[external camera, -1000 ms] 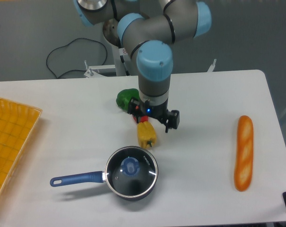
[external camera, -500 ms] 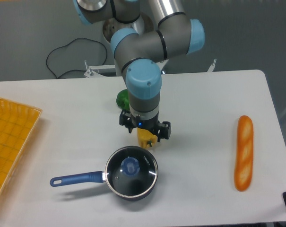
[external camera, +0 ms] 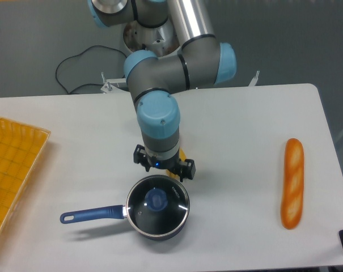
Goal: Open the lid
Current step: 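Lower the open gripper over the blue knob of the glass lid, then close the gripper on the blue lid knob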
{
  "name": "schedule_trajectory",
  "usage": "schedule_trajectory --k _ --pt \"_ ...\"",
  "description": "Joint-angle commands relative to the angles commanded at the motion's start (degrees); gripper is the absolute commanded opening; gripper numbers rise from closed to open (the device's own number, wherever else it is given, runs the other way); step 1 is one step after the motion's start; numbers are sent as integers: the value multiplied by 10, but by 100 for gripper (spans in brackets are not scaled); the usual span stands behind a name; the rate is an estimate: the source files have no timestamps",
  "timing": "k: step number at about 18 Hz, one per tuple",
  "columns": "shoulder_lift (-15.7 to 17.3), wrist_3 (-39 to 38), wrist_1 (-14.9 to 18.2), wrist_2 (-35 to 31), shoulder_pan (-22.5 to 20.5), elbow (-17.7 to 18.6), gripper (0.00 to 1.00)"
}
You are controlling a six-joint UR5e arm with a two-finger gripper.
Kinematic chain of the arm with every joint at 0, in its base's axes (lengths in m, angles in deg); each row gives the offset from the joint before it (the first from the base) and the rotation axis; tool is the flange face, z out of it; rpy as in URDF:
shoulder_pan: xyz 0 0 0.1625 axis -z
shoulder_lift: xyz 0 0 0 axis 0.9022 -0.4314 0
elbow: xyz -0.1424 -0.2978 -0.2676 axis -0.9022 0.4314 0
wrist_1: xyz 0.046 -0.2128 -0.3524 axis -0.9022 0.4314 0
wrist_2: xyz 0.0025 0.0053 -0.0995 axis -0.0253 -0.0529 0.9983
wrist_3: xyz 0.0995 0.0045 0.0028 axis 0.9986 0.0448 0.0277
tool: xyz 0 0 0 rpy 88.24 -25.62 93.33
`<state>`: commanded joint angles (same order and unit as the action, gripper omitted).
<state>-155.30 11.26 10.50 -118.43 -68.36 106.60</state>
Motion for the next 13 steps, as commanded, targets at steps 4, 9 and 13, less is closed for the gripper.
schedule_trajectory --k 4,9,13 --pt "-15 0 0 4 3 -18 100" --pt "-20 0 -3 11 3 -20 100" --pt "-28 0 -18 11 3 -22 100"
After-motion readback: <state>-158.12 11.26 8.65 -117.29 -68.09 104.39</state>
